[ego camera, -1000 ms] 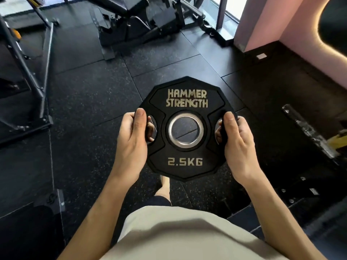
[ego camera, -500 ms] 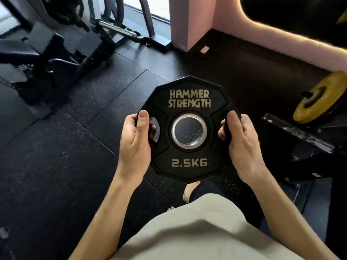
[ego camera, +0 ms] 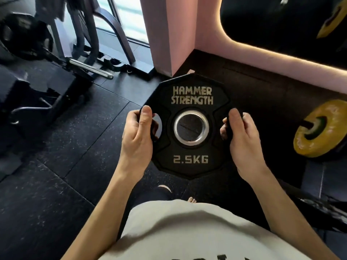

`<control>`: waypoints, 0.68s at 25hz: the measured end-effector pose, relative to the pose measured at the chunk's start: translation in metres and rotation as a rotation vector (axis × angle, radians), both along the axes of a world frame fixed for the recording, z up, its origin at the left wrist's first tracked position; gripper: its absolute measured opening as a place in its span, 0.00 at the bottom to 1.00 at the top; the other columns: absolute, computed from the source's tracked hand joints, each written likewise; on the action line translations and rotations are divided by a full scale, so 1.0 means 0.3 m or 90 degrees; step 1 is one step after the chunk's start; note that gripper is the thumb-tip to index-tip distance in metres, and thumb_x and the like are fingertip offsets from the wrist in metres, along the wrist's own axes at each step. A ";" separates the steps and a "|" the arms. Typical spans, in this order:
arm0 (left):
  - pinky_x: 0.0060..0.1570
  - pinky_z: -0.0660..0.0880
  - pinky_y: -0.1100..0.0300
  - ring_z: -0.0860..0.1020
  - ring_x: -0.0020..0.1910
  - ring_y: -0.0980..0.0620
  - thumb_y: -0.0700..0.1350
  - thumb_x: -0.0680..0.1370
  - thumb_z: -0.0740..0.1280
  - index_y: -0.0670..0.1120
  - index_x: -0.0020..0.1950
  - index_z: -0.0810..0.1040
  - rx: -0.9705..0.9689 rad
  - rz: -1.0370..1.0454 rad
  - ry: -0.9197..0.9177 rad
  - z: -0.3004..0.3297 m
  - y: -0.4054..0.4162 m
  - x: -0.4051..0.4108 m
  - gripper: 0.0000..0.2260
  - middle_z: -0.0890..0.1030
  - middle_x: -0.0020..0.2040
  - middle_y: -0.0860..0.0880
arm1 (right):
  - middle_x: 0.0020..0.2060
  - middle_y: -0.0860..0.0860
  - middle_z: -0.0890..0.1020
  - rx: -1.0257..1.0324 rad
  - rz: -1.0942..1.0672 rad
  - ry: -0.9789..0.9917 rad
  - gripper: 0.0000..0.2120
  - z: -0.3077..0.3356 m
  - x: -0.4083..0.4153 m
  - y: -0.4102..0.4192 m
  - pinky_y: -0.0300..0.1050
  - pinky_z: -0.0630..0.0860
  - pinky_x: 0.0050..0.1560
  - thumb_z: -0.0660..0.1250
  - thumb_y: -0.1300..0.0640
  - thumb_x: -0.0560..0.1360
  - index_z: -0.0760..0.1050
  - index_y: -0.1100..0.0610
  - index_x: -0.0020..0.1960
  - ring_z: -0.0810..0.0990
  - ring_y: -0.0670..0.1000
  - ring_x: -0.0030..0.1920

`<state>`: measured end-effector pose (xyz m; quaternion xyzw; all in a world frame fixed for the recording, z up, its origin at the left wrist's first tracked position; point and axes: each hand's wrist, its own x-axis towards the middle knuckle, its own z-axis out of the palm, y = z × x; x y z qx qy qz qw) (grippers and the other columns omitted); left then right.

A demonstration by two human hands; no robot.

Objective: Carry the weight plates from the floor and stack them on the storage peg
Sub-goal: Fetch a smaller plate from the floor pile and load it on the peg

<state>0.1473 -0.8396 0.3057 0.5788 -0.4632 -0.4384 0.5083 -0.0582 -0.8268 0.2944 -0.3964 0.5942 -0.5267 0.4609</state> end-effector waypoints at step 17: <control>0.42 0.69 0.53 0.70 0.40 0.52 0.60 0.78 0.59 0.50 0.42 0.72 0.008 -0.198 0.035 0.013 -1.717 -0.142 0.15 0.71 0.38 0.53 | 0.36 0.44 0.78 -0.001 -0.237 0.030 0.13 0.013 -0.081 -1.471 0.45 0.76 0.48 0.60 0.43 0.80 0.74 0.51 0.47 0.77 0.43 0.39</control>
